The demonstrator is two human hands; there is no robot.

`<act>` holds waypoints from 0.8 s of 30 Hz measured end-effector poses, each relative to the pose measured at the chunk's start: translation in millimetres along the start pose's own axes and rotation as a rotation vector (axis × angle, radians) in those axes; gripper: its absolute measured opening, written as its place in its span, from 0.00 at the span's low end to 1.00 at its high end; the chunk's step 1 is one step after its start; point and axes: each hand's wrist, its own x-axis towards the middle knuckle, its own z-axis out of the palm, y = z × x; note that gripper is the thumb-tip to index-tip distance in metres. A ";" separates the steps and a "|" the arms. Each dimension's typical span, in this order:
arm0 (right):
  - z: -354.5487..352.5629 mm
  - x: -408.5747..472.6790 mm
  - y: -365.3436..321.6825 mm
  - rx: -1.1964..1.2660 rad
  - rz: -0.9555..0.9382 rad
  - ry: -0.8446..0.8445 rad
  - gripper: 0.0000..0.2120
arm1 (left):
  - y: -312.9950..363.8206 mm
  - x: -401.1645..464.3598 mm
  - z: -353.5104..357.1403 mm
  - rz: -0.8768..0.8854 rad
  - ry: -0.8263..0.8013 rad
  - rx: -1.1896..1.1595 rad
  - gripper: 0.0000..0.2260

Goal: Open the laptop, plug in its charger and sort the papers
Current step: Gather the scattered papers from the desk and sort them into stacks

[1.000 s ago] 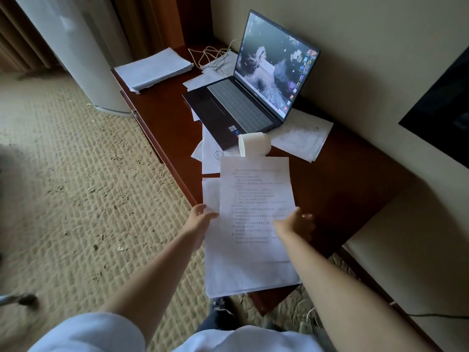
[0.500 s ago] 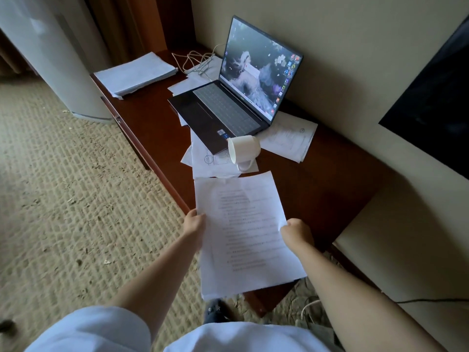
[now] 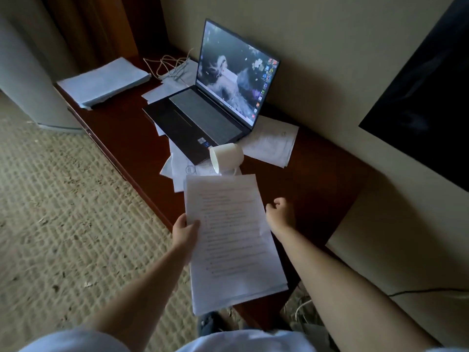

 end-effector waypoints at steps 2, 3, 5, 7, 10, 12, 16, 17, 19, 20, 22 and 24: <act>-3.8 20.6 -13.4 0.173 0.058 0.019 0.20 | 0.9 4.0 8.5 -0.019 0.085 -0.038 0.12; -6.2 30.6 -19.0 0.268 0.102 0.016 0.21 | 1.8 5.1 13.2 -0.033 0.125 -0.058 0.12; -12.8 47.9 -30.7 0.448 0.180 -0.017 0.23 | 4.6 4.9 22.9 -0.051 0.154 -0.082 0.13; -15.7 68.7 -40.3 0.566 0.231 -0.054 0.26 | 8.1 5.6 32.3 -0.071 0.165 -0.083 0.12; -13.4 100.4 -49.8 0.642 0.262 -0.061 0.27 | 13.2 10.8 45.2 -0.088 0.193 -0.081 0.11; -11.7 116.9 -54.7 0.683 0.272 -0.063 0.26 | 15.5 14.0 51.9 -0.095 0.201 -0.069 0.09; -11.2 142.6 -65.2 0.831 0.317 -0.094 0.20 | 14.4 20.2 59.6 -0.082 0.218 -0.071 0.08; -10.5 148.3 -67.2 0.843 0.330 -0.110 0.20 | 15.0 21.2 60.9 -0.082 0.226 -0.081 0.08; -10.0 156.6 -72.3 0.866 0.364 -0.141 0.19 | 17.4 22.9 63.6 -0.097 0.230 -0.092 0.08; -9.1 160.5 -74.3 0.885 0.387 -0.159 0.17 | 18.9 24.5 64.7 -0.106 0.230 -0.086 0.08; -5.3 167.7 -75.3 0.909 0.405 -0.160 0.15 | 21.5 27.7 66.5 -0.118 0.232 -0.077 0.09; -0.6 170.2 -75.9 0.887 0.389 -0.112 0.13 | 23.6 30.3 68.0 -0.127 0.241 -0.074 0.09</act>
